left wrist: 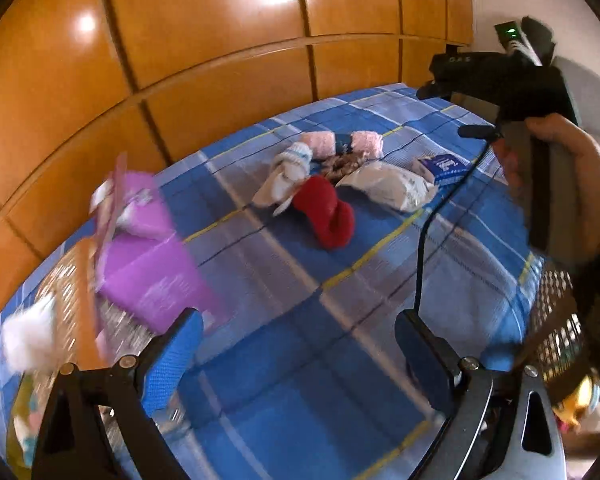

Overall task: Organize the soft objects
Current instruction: 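Move both tools over to the socks lying on the bed, then close the left tool on the red sock, then grasp the white sock with teal band with the right tool while the left tool holds the red sock, then carry the red sock with the left tool and release it in the tray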

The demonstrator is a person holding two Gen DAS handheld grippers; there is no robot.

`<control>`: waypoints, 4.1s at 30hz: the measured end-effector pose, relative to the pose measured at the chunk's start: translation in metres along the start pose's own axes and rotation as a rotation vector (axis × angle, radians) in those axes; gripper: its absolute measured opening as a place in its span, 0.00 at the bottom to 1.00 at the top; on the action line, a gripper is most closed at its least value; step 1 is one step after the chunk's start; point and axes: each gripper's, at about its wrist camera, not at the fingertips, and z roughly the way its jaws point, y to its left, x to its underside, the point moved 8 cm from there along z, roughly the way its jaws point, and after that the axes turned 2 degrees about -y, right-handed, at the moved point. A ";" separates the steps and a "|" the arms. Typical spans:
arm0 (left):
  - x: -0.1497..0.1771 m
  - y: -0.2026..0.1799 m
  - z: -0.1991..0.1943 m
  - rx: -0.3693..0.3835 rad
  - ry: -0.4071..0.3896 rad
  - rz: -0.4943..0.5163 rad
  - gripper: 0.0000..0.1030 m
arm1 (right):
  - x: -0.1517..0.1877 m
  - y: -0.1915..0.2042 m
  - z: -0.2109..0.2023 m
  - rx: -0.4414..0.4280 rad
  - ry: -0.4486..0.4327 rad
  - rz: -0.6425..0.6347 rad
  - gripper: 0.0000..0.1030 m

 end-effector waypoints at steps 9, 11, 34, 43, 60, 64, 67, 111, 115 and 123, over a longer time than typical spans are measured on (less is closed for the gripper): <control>-0.043 -0.014 0.075 0.053 0.047 -0.090 0.94 | 0.004 -0.007 0.007 -0.042 0.053 0.075 0.71; -0.050 -0.013 0.094 0.057 0.070 -0.134 0.89 | 0.005 -0.007 0.008 -0.052 0.061 0.080 0.71; -0.023 -0.007 0.136 0.076 0.118 -0.260 0.20 | 0.021 0.020 0.017 -0.108 0.120 -0.030 0.72; 0.025 -0.009 0.090 0.078 0.026 -0.127 0.28 | 0.062 0.048 0.040 -0.196 0.341 -0.137 0.71; 0.044 -0.006 0.072 0.068 -0.040 -0.125 0.26 | 0.183 0.100 0.079 -0.246 0.788 -0.307 0.71; 0.050 -0.006 0.068 0.074 -0.048 -0.132 0.26 | 0.181 0.115 0.085 -0.187 0.675 -0.513 0.37; 0.054 -0.004 0.065 0.086 -0.052 -0.149 0.26 | 0.160 0.105 0.092 -0.109 0.575 -0.545 0.36; -0.032 0.023 -0.018 0.112 -0.105 -0.169 0.16 | 0.159 0.098 0.106 -0.039 0.561 -0.599 0.36; -0.081 0.043 -0.012 0.130 -0.107 -0.219 0.16 | 0.159 0.097 0.107 -0.042 0.566 -0.594 0.37; -0.125 0.176 -0.013 -0.045 -0.117 -0.486 0.16 | 0.168 0.105 0.105 0.000 0.509 -0.738 0.39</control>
